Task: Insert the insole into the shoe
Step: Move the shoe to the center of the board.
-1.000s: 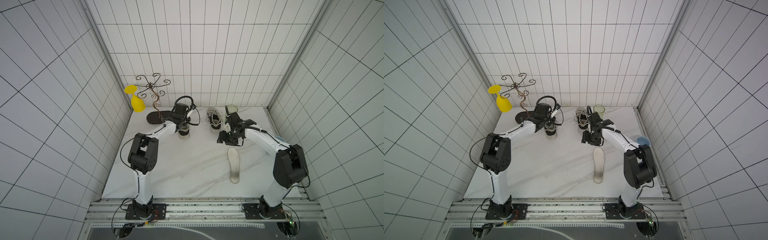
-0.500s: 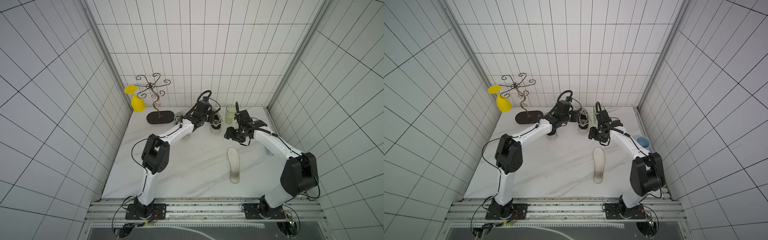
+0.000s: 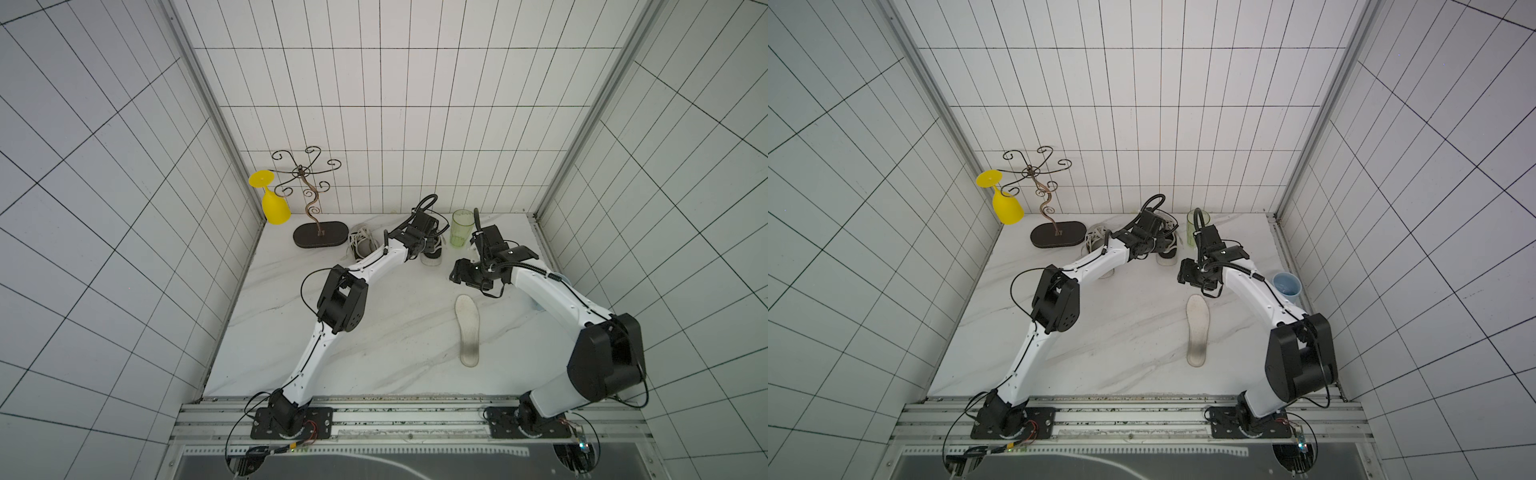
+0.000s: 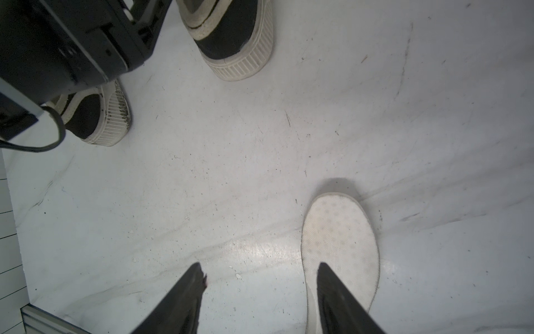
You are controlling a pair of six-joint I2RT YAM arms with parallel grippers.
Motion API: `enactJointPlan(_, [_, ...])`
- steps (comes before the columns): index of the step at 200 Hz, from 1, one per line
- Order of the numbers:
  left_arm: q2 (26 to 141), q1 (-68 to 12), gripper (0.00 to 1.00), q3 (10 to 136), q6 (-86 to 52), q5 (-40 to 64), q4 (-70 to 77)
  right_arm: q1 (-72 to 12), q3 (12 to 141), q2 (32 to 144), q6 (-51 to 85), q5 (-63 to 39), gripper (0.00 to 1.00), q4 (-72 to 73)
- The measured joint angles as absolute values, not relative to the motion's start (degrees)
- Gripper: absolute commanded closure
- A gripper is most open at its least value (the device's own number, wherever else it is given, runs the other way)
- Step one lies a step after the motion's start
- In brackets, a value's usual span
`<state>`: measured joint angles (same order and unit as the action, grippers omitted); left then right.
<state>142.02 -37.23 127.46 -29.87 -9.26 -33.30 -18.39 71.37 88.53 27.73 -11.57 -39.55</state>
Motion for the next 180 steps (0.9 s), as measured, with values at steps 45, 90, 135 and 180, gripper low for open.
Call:
enactJointPlan(45, [142.5, -35.7, 0.98, 127.1, -30.9, -5.5, -31.5, -17.9, 71.3, 88.5, 27.5, -12.3, 0.37, -39.5])
enactJointPlan(90, [137.4, -34.2, 1.0, 118.7, -30.1, -0.2, -29.1, -17.9, 70.5, 88.5, 27.5, -12.3, 0.37, -39.5])
enactJointPlan(135, [120.0, -35.7, 1.0, 94.3, -33.9, 2.2, -27.5, -17.6, 70.5, 88.6, 27.6, -12.4, 0.37, -38.6])
enactJointPlan(180, [103.6, -41.5, 0.99, 73.8, -40.5, 2.9, -25.6, -18.2, 70.5, 90.1, 27.6, -13.2, 0.37, -36.8])
